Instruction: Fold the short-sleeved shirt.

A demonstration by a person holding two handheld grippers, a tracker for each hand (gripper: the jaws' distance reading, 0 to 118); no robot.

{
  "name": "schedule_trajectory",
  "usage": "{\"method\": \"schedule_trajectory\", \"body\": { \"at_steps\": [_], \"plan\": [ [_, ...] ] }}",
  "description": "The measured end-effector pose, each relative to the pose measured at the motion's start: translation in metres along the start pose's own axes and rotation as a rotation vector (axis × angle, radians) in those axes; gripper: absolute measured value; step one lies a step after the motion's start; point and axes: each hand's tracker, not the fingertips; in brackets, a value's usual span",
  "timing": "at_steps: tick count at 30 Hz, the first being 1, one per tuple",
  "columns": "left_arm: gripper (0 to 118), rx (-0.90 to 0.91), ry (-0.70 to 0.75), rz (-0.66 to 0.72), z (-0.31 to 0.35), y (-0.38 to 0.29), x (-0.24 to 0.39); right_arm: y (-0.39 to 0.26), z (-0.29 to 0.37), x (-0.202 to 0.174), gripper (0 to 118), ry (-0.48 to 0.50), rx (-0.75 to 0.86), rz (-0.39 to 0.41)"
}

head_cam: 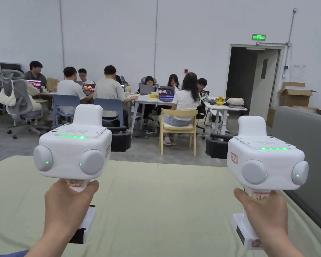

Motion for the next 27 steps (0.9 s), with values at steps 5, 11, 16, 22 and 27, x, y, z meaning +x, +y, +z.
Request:
{"method": "schedule_trajectory", "body": {
  "at_steps": [5,11,16,22,27],
  "plan": [
    [118,-0.003,-0.001,0.003,-0.0011,-0.0006,-0.0008,0.0012,0.0006,0.0006,118,-0.001,0.0,-0.003],
    [118,0.0,0.002,0.002,-0.0012,0.0001,-0.0013,0.0007,0.0006,0.001,118,0.0,0.001,-0.001],
    [118,0.0,0.001,-0.006,-0.0015,0.0004,-0.0005,0.0003,0.0002,0.0008,118,0.0,0.0,-0.002],
    [118,0.001,0.002,-0.008,-0.0015,0.0001,-0.0001,-0.0002,-0.0004,0.0029,118,-0.001,-0.001,-0.009],
    [118,0.003,0.003,-0.004,-0.0007,0.001,-0.0003,0.0001,-0.0002,0.0037,118,-0.001,0.0,-0.011]
  ]
}}
